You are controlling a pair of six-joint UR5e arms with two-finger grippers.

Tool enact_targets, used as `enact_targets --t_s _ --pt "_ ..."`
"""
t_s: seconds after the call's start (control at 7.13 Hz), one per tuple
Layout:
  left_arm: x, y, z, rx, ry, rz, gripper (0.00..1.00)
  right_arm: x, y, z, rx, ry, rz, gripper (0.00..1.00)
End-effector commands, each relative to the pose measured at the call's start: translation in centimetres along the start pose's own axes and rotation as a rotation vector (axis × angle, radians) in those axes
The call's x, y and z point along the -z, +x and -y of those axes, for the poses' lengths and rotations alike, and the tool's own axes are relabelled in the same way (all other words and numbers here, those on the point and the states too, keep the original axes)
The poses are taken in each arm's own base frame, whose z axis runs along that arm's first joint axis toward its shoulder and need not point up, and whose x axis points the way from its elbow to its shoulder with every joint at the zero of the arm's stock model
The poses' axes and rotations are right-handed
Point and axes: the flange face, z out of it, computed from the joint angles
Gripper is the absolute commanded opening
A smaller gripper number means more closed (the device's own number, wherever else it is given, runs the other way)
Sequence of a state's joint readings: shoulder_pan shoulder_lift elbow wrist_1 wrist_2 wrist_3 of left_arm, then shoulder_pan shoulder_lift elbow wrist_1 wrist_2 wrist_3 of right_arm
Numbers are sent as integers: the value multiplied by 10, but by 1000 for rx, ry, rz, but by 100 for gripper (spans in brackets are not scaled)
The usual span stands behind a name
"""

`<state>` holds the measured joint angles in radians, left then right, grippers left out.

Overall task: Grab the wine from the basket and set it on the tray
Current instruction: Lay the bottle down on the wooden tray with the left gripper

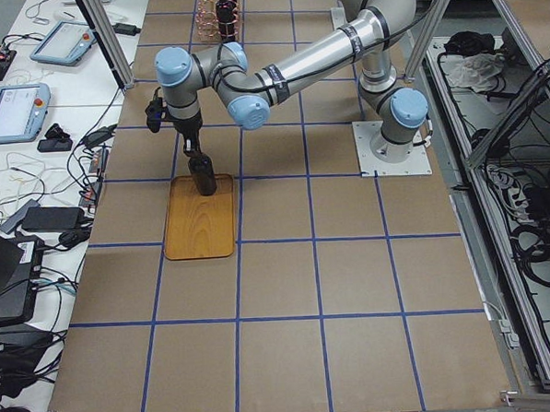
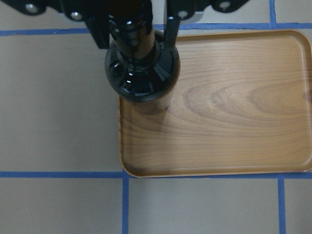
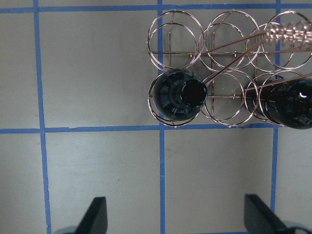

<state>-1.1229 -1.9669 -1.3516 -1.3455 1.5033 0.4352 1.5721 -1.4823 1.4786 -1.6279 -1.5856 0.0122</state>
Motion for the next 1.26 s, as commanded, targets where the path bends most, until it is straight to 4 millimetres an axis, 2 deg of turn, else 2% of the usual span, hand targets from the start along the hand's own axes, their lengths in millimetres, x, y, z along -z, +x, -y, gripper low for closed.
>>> enact_targets --t_s 0.0,0.14,0.28,0.42,0.56,0.7,0.84,0.98,1.12 --pt "20 3 -4 -1 32 18 89 2 0 -1 -4 2 0 100" --pt "49 12 -12 -9 51 40 92 2 1 -2 -4 -1 -8 100" --pt "77 31 -34 -12 -1 57 93 1 1 -2 -3 -5 -8 100" --pt "108 68 -53 57 -3 49 93 -2 3 -2 4 -16 -34 100" --pt "127 119 -70 75 -14 40 93 -10 9 -2 0 -33 -109 100" --pt "147 177 -93 121 -19 39 96 -14 9 -5 4 -32 -104 100" --pt "163 222 -113 133 5 29 97 -10 10 -6 5 -26 -107 100" --pt "166 252 -129 134 9 32 97 -6 11 -8 11 -22 -104 100" --pt "172 264 -141 135 25 30 97 -4 7 -8 10 -16 -62 100"
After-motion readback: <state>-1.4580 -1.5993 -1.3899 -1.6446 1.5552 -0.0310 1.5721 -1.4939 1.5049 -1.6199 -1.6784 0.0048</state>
